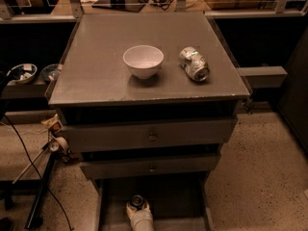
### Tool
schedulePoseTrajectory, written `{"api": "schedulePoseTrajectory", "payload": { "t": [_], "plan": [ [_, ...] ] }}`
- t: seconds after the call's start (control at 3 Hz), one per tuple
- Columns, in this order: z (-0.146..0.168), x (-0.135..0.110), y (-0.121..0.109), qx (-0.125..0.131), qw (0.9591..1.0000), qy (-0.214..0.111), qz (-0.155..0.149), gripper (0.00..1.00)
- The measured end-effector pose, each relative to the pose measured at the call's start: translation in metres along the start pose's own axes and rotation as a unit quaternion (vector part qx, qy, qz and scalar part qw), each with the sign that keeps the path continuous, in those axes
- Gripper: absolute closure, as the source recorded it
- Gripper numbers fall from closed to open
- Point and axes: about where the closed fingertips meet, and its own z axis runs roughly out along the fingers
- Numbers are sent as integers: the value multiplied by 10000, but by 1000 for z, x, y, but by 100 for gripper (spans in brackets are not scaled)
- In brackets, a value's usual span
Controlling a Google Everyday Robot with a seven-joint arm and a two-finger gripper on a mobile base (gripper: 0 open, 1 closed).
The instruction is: Place pepsi can into bottom drawer
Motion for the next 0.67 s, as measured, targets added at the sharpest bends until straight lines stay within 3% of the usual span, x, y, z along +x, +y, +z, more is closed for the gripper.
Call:
{"api": "schedulePoseTrajectory", "payload": {
  "t": [0.33,0.67],
  "plan": [
    [0,0,0,1,10000,0,0,100],
    [4,4,-2,193,9998,1,32,100]
  ]
}}
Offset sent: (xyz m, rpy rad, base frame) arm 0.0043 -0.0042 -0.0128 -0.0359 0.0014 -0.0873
